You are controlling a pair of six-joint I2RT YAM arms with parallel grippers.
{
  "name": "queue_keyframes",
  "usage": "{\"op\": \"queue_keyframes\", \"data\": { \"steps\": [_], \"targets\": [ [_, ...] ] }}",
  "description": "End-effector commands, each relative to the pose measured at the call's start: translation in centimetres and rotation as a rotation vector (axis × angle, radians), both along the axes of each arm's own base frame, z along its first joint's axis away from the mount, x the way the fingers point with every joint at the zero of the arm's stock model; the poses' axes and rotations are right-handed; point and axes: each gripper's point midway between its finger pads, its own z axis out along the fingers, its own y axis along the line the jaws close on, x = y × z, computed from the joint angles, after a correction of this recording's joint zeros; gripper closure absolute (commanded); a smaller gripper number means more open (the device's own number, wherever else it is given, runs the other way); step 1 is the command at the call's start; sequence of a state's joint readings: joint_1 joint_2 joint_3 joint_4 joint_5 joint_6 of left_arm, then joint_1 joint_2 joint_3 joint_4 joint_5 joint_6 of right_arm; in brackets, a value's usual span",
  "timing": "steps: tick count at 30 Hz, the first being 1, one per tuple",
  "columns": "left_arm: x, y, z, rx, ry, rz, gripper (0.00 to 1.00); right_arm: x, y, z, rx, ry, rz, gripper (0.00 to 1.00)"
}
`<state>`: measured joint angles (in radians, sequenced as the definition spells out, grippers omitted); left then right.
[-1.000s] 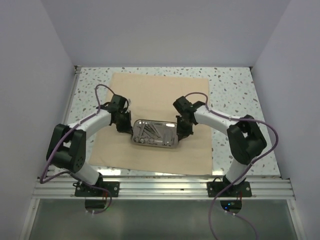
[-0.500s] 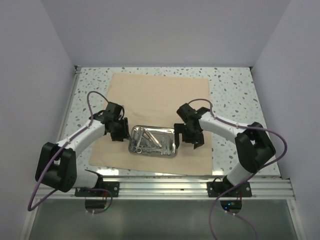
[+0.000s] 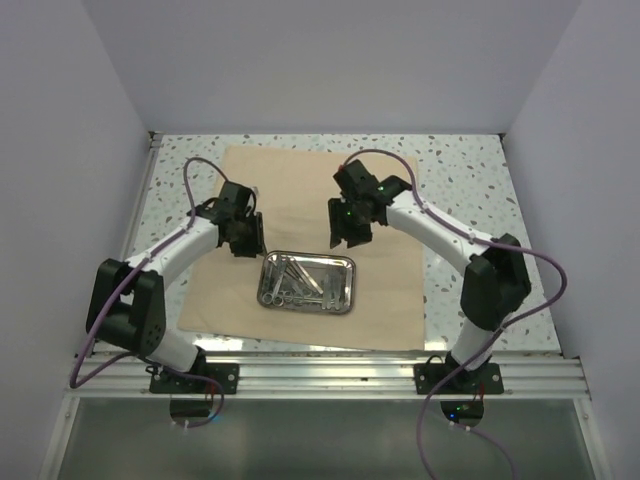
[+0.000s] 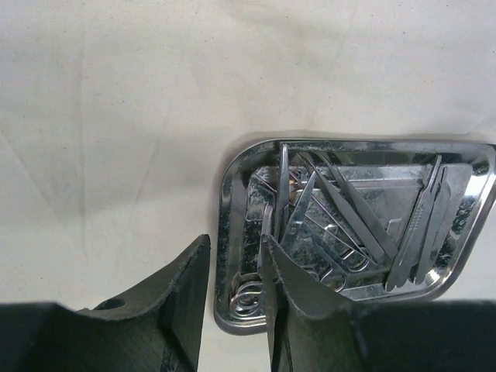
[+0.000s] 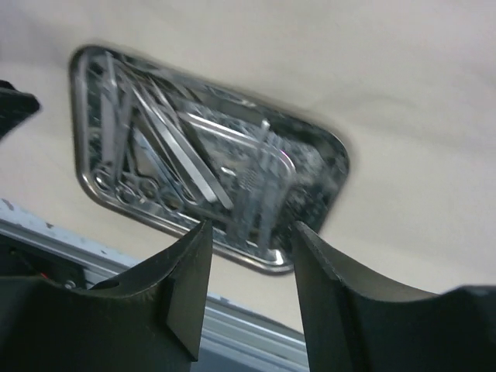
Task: Open and lay out the surgical kit
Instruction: Pick up the medical item from the container.
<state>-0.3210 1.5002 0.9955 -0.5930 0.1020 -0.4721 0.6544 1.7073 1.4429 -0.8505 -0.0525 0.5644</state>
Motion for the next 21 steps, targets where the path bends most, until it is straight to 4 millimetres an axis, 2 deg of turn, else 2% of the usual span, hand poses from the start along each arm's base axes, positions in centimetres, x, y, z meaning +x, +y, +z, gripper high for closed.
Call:
{"op": "queue_keyframes", "data": {
  "steps": [1,4,7,8,12,15,21],
  "targets": [
    [2.2,-0.9,1.5,-0.026,-0.074,-0.037,0.64,1.4,4.0,-0.2,0.010,-0.017,0.116,0.52],
    [2.3,-0.9,1.5,-0.023,-0.079,-0.041,0.65,1.6,6.0,-1.7,-0.031,0.008,0.170,0.52],
    [2.1,-0.7,1.4,-0.018,-0.081,-0.042,0.66,1.8,7.6,-2.1,-0.033,0.015,0.196,0.53],
    [2.1,-0.7,1.4,-0.016,-0.081,-0.041,0.66,1.7,7.9,-3.0,-0.044,0.034,0.206,0.53],
    [1.3,-0.4,0.9,-0.014,-0.079,-0.042,0.66,1.4,9.8,-3.5,-0.054,0.034,0.250,0.53],
    [1.1,-0.3,0.7,-0.009,-0.073,-0.047,0.67,1.3,10.5,-4.3,-0.063,0.044,0.264,0.54],
    [1.2,-0.3,0.9,-0.008,-0.080,-0.049,0.68,1.7,10.7,-6.3,-0.098,0.060,0.274,0.58]
  ]
}}
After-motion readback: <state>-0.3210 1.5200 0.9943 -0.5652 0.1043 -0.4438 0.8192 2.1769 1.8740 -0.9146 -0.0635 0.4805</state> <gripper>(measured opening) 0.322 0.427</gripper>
